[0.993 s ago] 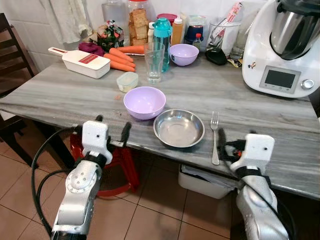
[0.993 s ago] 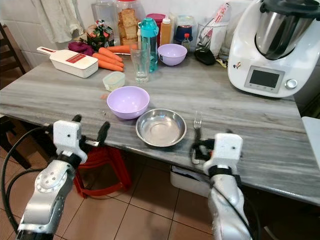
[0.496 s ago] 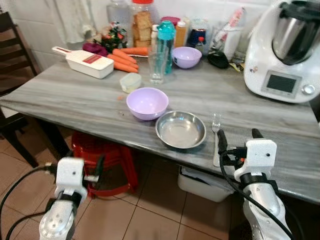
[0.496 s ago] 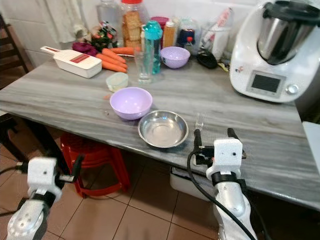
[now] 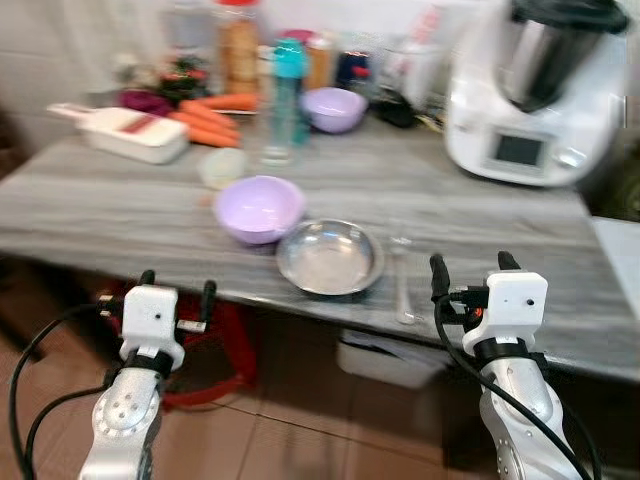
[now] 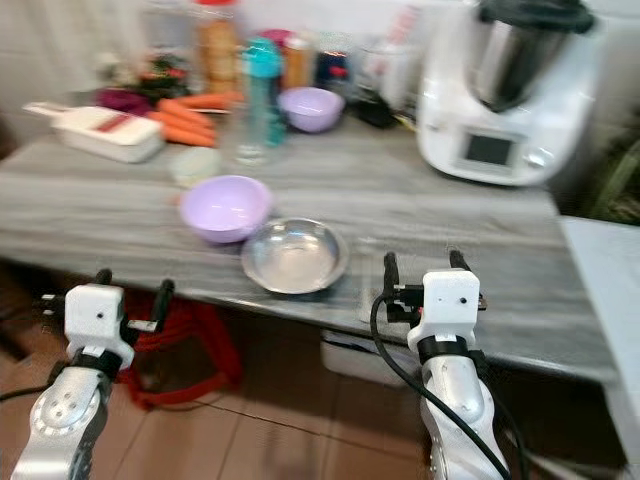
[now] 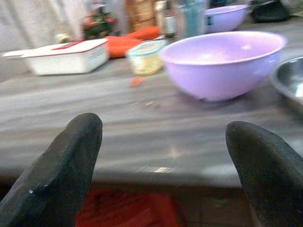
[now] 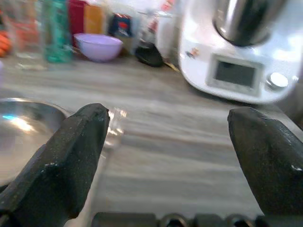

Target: Setting the table

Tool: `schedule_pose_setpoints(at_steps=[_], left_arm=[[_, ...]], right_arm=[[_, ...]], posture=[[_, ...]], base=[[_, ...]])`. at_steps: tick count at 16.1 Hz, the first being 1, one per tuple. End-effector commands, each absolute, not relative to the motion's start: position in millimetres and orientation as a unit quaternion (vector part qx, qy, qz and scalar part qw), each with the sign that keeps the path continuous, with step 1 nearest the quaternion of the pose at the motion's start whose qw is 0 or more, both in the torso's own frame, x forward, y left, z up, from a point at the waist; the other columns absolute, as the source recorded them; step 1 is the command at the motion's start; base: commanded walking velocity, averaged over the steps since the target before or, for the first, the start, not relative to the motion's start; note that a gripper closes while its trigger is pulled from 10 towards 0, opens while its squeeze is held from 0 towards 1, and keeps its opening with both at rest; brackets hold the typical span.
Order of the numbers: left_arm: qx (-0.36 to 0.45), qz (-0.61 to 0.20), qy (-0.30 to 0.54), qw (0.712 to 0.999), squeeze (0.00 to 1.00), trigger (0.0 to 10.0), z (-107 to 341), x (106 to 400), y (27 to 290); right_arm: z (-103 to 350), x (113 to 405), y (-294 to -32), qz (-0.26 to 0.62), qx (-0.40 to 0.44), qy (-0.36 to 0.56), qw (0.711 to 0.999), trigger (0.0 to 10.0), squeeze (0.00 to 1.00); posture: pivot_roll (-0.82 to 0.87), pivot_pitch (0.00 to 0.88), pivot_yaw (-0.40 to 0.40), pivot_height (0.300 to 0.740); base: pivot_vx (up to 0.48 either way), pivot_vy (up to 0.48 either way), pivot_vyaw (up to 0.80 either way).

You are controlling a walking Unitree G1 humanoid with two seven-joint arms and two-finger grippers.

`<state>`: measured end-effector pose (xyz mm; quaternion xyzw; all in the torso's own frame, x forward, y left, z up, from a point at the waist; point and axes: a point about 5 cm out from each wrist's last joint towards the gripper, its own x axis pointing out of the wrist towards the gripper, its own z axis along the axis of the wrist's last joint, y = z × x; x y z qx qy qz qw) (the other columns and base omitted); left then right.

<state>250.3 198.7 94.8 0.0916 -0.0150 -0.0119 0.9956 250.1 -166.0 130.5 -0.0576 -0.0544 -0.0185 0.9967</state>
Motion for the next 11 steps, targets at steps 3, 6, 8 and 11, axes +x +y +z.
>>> schedule_pose_setpoints(at_steps=[3,6,8,11], left_arm=[[0.094,-0.010,-0.007,0.995,0.00,10.0,92.6,251.2,197.0],[0.096,-0.009,-0.008,0.995,0.00,10.0,94.2,254.0,195.3],[0.098,-0.011,-0.010,0.995,0.00,10.0,95.9,256.1,194.1],[0.098,-0.012,-0.012,0.995,0.00,10.0,97.4,258.9,193.2]], right_arm=[[134.5,256.5,-165.7,-0.017,-0.055,-0.063,0.996,10.0,0.00],[134.7,257.1,-165.2,-0.016,-0.052,-0.063,0.997,10.0,0.00],[133.7,258.0,-168.7,-0.024,-0.047,-0.060,0.997,10.0,0.00],[133.8,260.0,-170.8,-0.031,-0.044,-0.060,0.997,10.0,0.00]], posture=[[-0.03,0.000,-0.007,0.740],[-0.03,0.000,-0.006,0.740],[-0.04,0.000,-0.004,0.740],[-0.04,0.000,-0.001,0.740]], base=[[-0.271,0.000,0.00],[-0.295,0.000,0.00],[-0.304,0.000,0.00],[-0.317,0.000,0.00]])
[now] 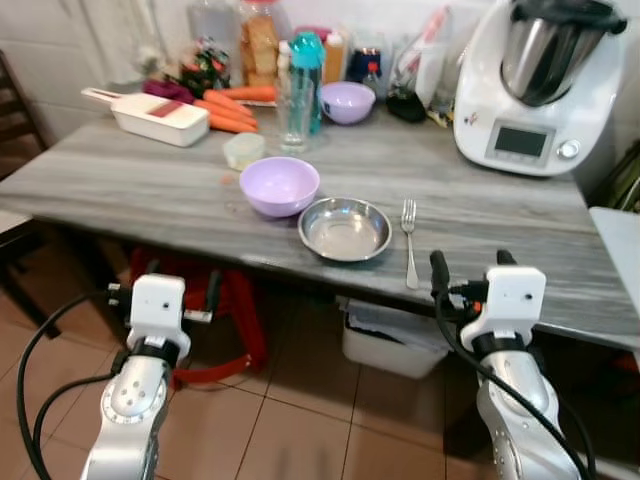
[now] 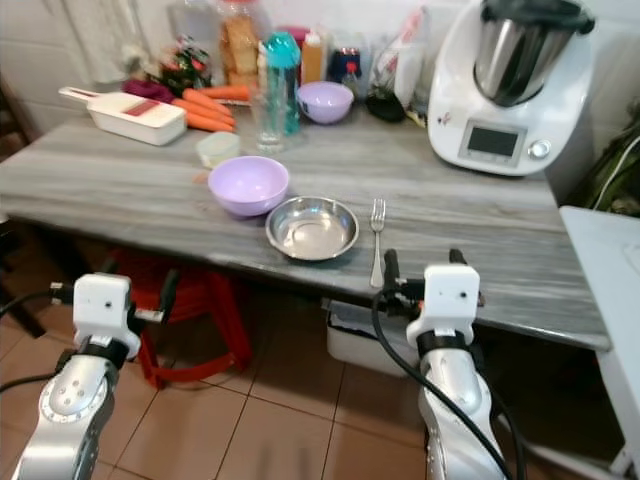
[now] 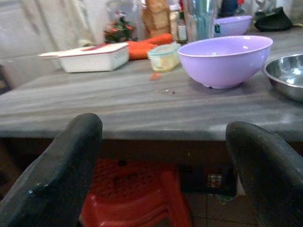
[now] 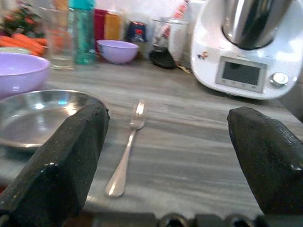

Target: Setting the table

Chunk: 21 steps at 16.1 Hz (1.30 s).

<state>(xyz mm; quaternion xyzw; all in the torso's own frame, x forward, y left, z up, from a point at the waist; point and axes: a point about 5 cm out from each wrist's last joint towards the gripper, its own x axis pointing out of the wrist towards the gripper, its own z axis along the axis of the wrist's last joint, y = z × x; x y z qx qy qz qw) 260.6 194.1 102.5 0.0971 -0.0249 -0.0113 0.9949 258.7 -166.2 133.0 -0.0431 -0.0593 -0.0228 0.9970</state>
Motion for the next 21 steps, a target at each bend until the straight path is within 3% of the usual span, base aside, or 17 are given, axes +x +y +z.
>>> schedule_pose_setpoints(at_steps=[1,9,18,21], left_arm=[[0.098,-0.014,-0.013,0.995,0.00,10.0,98.2,260.4,192.2],[0.101,-0.027,-0.018,0.994,0.00,10.0,100.7,265.9,188.1],[0.078,-0.078,-0.034,0.993,0.00,10.0,107.3,269.4,176.0],[0.072,-0.086,-0.034,0.993,0.00,10.0,107.7,269.9,174.4]], right_arm=[[133.4,260.9,-171.6,-0.035,-0.041,-0.059,0.997,10.0,0.00],[132.0,265.7,-174.2,-0.050,-0.033,-0.060,0.996,10.0,0.00],[129.5,266.5,-171.9,-0.049,-0.030,-0.057,0.997,10.0,0.00],[128.8,267.4,-171.6,-0.047,-0.029,-0.057,0.997,10.0,0.00]], posture=[[-0.04,0.000,-0.001,0.740],[-0.04,0.000,0.007,0.740],[-0.04,0.000,0.011,0.740],[-0.04,0.000,0.010,0.740]], base=[[-0.322,0.000,0.00],[-0.323,0.000,0.00],[0.000,0.000,0.00],[0.000,-0.091,-0.57]])
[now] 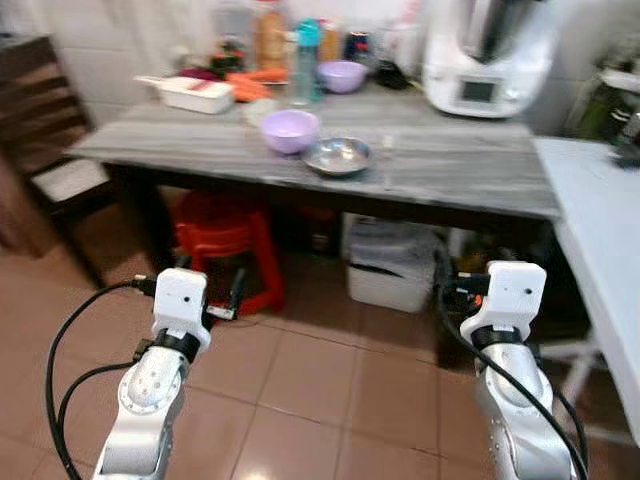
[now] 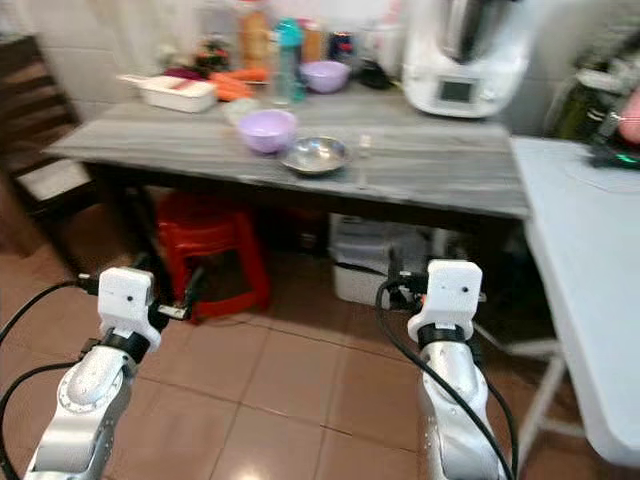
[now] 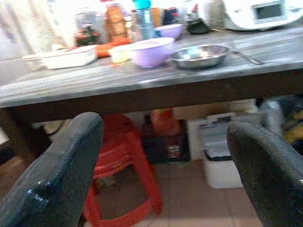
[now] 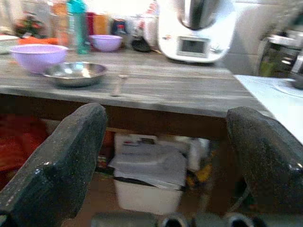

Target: Setting the table

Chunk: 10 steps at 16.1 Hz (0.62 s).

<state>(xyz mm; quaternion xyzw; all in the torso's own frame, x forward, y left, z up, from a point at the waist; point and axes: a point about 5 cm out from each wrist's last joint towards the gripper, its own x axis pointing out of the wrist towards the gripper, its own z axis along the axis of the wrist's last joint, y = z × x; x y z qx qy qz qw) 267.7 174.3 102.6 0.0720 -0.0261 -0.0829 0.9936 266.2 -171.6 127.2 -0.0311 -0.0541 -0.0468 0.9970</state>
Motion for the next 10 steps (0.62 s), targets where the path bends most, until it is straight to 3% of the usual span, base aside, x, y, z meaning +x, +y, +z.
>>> schedule_pose_setpoints(at_steps=[1,10], left_arm=[[0.071,-0.087,-0.034,0.993,0.00,10.0,107.6,270.0,173.5],[0.069,-0.098,-0.034,0.992,0.00,10.0,106.8,272.6,169.8]], right_arm=[[128.8,267.4,-171.3,-0.046,-0.029,-0.057,0.997,10.0,0.00],[127.1,267.2,-168.7,-0.046,-0.028,-0.055,0.997,10.0,0.00]], posture=[[-0.04,0.000,0.010,0.740],[-0.05,0.000,0.016,0.740]], base=[[0.000,-0.304,-0.41],[0.000,-0.370,0.00]])
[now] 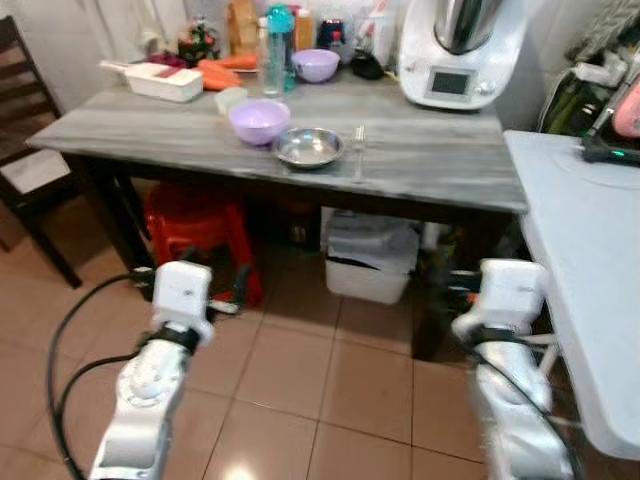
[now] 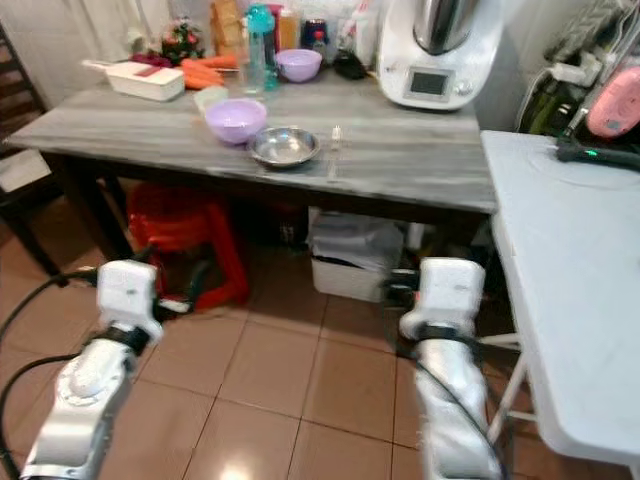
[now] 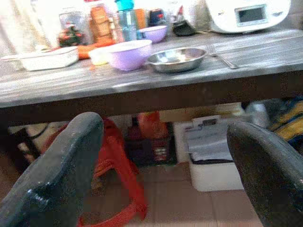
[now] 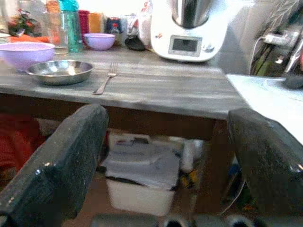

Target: Setting the table

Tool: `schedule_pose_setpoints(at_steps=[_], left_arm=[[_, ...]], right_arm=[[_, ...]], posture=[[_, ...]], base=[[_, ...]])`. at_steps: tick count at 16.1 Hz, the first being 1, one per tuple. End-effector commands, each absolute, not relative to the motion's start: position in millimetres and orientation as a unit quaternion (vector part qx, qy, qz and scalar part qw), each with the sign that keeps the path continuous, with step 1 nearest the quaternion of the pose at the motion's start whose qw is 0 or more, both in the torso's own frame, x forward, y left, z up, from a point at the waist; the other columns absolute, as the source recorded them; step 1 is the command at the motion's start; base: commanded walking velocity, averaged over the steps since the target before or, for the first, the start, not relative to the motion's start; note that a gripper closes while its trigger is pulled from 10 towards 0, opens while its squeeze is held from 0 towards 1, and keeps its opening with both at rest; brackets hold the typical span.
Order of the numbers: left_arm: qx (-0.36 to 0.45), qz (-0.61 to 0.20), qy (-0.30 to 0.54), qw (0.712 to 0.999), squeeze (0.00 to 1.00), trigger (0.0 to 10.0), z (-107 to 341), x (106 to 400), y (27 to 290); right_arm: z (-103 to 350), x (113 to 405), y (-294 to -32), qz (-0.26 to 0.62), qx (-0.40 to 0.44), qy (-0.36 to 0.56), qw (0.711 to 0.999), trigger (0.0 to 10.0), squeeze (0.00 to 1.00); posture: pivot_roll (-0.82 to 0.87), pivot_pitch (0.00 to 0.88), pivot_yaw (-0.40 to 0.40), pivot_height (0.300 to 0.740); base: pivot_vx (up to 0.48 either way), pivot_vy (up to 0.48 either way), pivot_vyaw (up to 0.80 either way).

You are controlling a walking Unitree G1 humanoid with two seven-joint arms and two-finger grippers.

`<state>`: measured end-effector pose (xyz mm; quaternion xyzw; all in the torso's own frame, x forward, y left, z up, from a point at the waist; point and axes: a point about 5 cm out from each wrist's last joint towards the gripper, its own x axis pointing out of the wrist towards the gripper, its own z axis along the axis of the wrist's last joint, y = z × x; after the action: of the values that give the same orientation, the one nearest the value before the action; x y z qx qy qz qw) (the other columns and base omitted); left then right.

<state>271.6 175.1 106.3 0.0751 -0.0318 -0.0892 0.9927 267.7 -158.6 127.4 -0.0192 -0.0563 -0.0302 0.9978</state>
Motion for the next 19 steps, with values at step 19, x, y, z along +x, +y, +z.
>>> schedule_pose_setpoints(at_steps=[19], left_arm=[[0.069,-0.112,-0.037,0.991,0.00,10.0,106.8,275.6,164.2]], right_arm=[[126.0,269.0,-169.1,-0.042,-0.034,-0.054,0.997,10.0,0.00]], posture=[[-0.05,0.000,0.018,0.740]], base=[[0.000,-0.408,-0.23]])
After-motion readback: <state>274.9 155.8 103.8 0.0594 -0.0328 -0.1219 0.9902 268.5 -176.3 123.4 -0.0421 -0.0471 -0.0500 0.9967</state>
